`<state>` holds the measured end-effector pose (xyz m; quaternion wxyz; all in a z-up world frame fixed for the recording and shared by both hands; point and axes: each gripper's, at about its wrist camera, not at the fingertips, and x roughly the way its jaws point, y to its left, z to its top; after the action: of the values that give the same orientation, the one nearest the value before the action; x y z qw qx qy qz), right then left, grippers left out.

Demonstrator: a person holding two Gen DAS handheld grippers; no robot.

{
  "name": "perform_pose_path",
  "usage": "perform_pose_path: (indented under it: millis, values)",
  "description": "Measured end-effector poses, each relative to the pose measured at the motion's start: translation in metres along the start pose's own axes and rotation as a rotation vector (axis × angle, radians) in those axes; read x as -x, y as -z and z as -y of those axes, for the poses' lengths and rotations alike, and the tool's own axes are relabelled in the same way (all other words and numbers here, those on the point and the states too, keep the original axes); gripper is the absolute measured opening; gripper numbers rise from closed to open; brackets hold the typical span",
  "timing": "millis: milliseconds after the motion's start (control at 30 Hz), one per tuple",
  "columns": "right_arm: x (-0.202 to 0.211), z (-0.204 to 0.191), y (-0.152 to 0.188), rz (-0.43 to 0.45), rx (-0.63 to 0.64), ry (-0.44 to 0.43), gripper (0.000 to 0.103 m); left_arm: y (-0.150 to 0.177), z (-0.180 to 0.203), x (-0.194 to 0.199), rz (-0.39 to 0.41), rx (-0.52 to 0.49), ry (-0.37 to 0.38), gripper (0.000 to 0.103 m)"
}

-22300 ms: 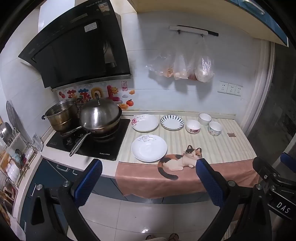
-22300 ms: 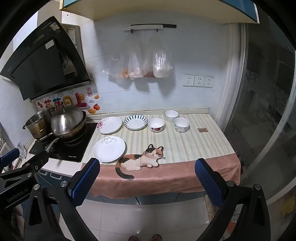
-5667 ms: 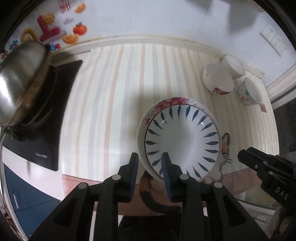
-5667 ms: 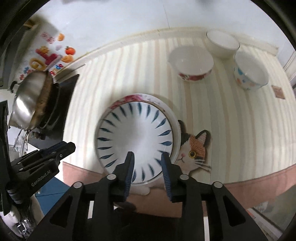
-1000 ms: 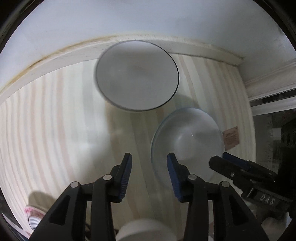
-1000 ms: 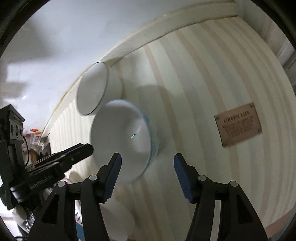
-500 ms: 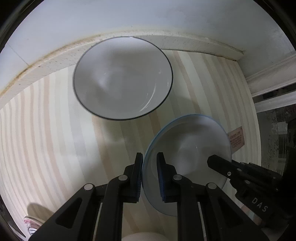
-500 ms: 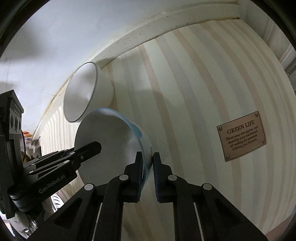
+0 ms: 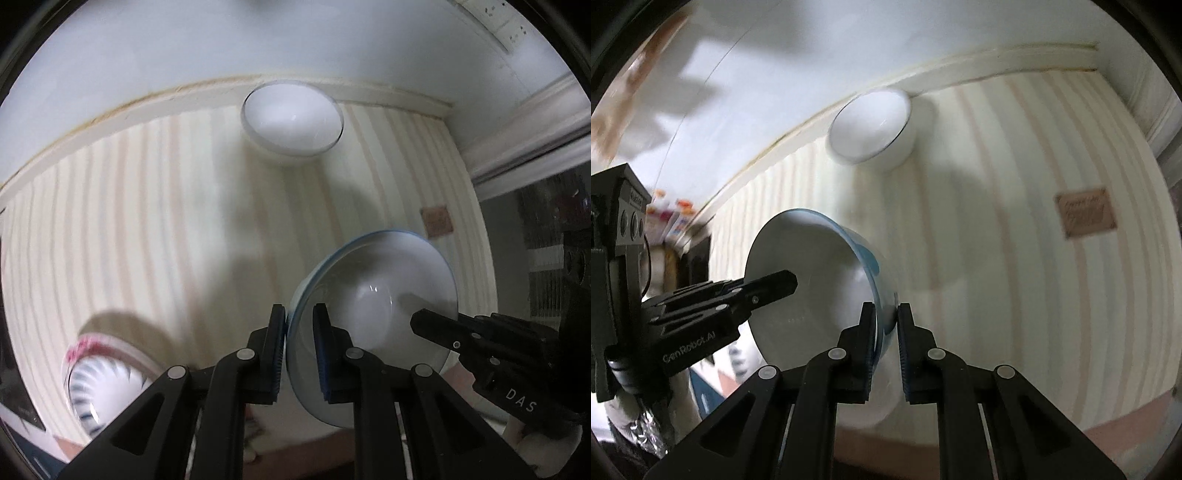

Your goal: Organize plates and bowls

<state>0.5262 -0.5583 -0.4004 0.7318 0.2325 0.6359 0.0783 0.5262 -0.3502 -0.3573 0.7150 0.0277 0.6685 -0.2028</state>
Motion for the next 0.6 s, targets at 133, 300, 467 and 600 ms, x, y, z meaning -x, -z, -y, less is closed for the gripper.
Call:
perform_pose_path:
  millis: [133, 300, 467, 600]
  values:
    - [-0.012, -0.009, 0.026, -0.046, 0.010, -0.002, 0.014, 0.026, -0.011, -0.005, -0.038, 0.018, -0.010, 0.013]
    - [-0.035, -0.003, 0.047, -0.100, -0.009, 0.003, 0.014, 0.044, -0.018, -0.030, -0.102, 0.040, -0.021, 0.013]
    - [-0.050, 0.006, 0.054, -0.135, -0.022, 0.015, 0.014, 0.049, -0.014, -0.044, -0.126, 0.029, -0.043, 0.013]
    - [-0.056, 0.008, 0.055, -0.144, -0.036, 0.008, 0.014, 0.052, -0.007, -0.049, -0.121, -0.004, -0.088, 0.013]
